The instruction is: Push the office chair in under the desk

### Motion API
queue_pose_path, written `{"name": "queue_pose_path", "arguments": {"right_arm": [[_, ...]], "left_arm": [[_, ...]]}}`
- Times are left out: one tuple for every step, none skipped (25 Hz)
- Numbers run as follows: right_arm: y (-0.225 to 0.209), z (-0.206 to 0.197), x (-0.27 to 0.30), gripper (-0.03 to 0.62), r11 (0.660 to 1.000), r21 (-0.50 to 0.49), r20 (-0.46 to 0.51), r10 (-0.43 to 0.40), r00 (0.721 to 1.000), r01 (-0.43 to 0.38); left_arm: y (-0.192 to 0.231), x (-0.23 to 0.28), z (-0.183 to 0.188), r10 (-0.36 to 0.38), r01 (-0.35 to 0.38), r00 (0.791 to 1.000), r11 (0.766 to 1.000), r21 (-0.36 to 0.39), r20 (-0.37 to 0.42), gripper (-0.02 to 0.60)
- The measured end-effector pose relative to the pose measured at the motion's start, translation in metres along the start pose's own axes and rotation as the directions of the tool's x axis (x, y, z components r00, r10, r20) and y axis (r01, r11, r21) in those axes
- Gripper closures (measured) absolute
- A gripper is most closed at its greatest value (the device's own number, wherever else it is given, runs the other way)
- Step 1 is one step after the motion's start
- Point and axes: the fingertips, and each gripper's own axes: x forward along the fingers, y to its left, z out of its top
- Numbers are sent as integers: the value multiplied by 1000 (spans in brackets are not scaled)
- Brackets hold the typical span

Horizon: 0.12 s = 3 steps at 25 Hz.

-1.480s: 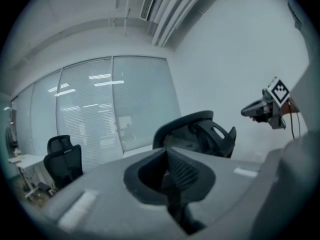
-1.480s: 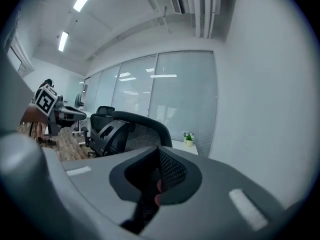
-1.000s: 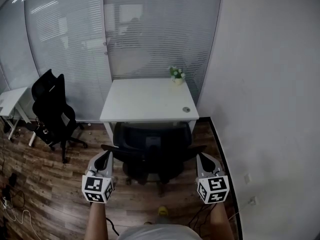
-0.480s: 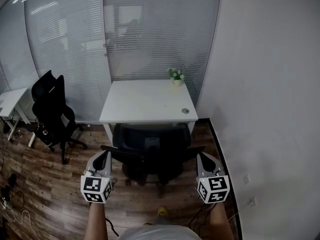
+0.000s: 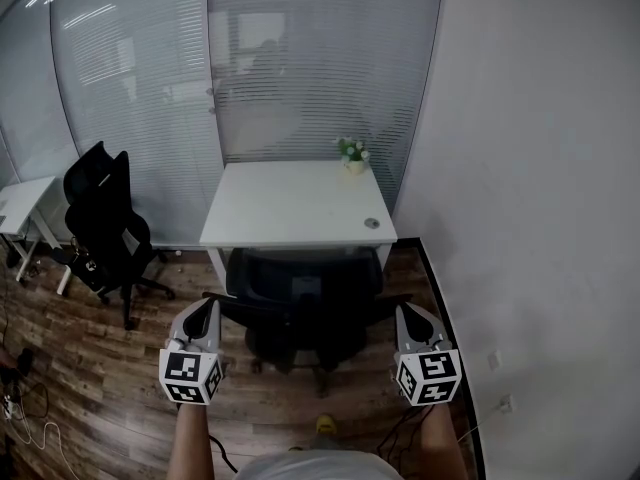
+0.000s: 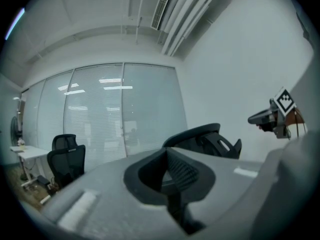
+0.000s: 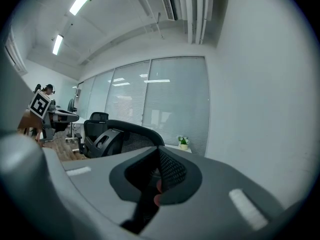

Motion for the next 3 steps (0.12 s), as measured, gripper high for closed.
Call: {"name": "queue_pose_path", "arguments": {"right_arm": [[0,0,0,592,1000,1,0,0,1000,0],[0,0,0,592,1000,1,0,1,1000,-1],[1,1,1,592,1000,2,0,2,1000,-2]], "left_arm": [[0,0,0,0,0,1000,1000,4,-1,584],[0,0,0,0,0,1000,1000,8,-2,584],[-1,0,1,1,-1,1000,1000,12,-3,584]]}}
